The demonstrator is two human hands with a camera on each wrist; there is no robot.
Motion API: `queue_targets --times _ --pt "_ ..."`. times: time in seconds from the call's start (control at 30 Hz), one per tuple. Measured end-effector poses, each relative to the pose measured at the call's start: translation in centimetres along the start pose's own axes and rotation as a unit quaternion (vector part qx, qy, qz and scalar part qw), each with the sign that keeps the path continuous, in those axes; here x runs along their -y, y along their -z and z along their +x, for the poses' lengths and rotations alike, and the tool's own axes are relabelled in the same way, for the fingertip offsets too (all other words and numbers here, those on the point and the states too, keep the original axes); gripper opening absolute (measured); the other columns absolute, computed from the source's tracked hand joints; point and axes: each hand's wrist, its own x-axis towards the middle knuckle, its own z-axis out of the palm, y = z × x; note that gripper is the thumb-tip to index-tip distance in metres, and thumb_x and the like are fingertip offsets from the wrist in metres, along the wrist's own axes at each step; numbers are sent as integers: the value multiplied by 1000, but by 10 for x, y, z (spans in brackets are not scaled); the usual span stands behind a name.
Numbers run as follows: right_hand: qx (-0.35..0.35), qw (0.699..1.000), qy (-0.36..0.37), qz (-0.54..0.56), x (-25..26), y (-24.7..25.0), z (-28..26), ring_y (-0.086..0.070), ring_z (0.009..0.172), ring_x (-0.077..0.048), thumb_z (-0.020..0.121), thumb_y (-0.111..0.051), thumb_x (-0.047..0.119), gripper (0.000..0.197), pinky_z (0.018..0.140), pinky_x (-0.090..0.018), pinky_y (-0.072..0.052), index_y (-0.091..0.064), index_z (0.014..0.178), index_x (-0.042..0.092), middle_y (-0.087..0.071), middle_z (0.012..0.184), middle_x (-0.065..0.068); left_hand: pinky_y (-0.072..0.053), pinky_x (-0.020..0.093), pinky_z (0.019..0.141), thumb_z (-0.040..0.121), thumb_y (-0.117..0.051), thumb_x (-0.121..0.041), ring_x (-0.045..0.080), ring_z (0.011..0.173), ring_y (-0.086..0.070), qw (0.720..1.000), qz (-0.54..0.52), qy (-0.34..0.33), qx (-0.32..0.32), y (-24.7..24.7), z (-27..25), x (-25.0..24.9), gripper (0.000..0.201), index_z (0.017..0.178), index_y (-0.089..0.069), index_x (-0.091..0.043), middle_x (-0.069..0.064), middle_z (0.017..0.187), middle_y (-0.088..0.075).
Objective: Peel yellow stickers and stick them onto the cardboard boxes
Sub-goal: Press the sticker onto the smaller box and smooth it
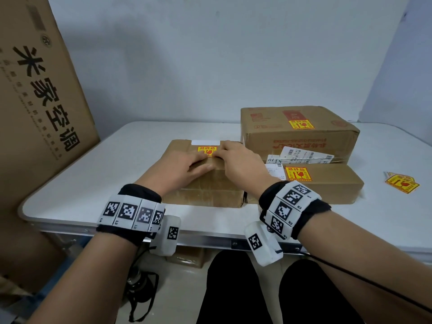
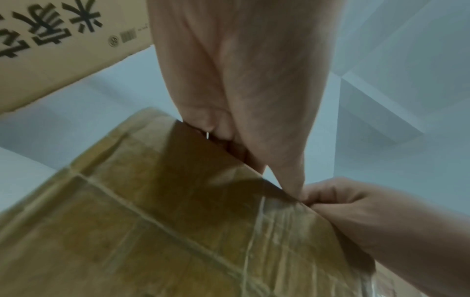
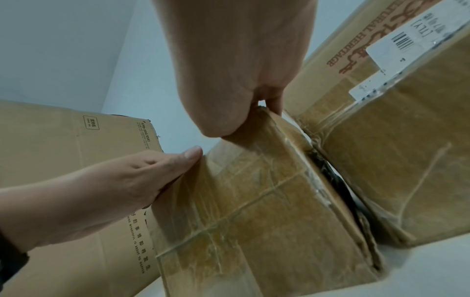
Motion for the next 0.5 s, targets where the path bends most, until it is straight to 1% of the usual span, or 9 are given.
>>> queue_targets --times 0.03,0.07,0.13,0.2,0.27,0.33,0.43,0.5 --pt "4 1000 9 -7 1 2 0 -42 125 -19 96 -39 13 41 77 -33 -37 -55 131 26 -49 129 5 -34 19 76 93 -46 -52 18 111 -58 1000 0 0 -9 -1 -2 2 47 132 -55 -27 -5 127 -64" --pt "12 1000 20 -12 2 4 0 -41 126 -19 95 -39 11 44 77 -32 -37 -55 133 26 -48 133 6 -37 20 78 91 -49 -53 18 109 -59 1000 -1 5 -19 -1 -3 4 48 130 -57 -28 -5 124 -66" --pt "33 998 41 -21 4 10 1 -41 127 -19 93 -39 7 50 79 -33 -38 -53 135 29 -46 137 6 -46 28 80 85 -54 -58 19 100 -62 999 -6 23 -47 -2 -7 8 48 123 -62 -30 -4 112 -71" --pt "50 997 52 -30 5 14 3 -44 124 -22 92 -39 6 53 77 -34 -37 -52 136 34 -47 135 5 -50 34 82 81 -58 -60 19 98 -63 996 -21 41 -74 -2 -11 9 49 119 -66 -32 -5 107 -73" --pt "58 996 62 -42 7 15 6 -47 117 -24 93 -40 9 52 73 -33 -35 -51 135 39 -48 129 2 -50 36 87 78 -63 -59 22 102 -64 994 -36 54 -92 -1 -14 8 50 118 -67 -28 -4 109 -73" --pt "67 994 68 -59 9 17 8 -47 111 -25 96 -41 12 51 71 -34 -33 -48 136 42 -47 125 0 -50 39 87 77 -67 -57 26 102 -64 992 -33 63 -106 0 -16 6 52 116 -70 -23 -1 110 -72" --pt "87 989 76 -86 14 19 11 -44 110 -27 98 -39 13 53 74 -34 -34 -41 140 46 -42 125 -5 -51 41 84 75 -68 -60 29 97 -66 990 -38 61 -117 0 -18 5 55 112 -72 -19 1 111 -72" --pt "93 986 87 -104 18 20 13 -43 110 -30 99 -39 16 53 76 -35 -36 -36 142 46 -40 126 -7 -51 41 86 76 -69 -56 28 100 -65 990 -53 65 -115 0 -18 5 53 113 -71 -19 0 115 -71"
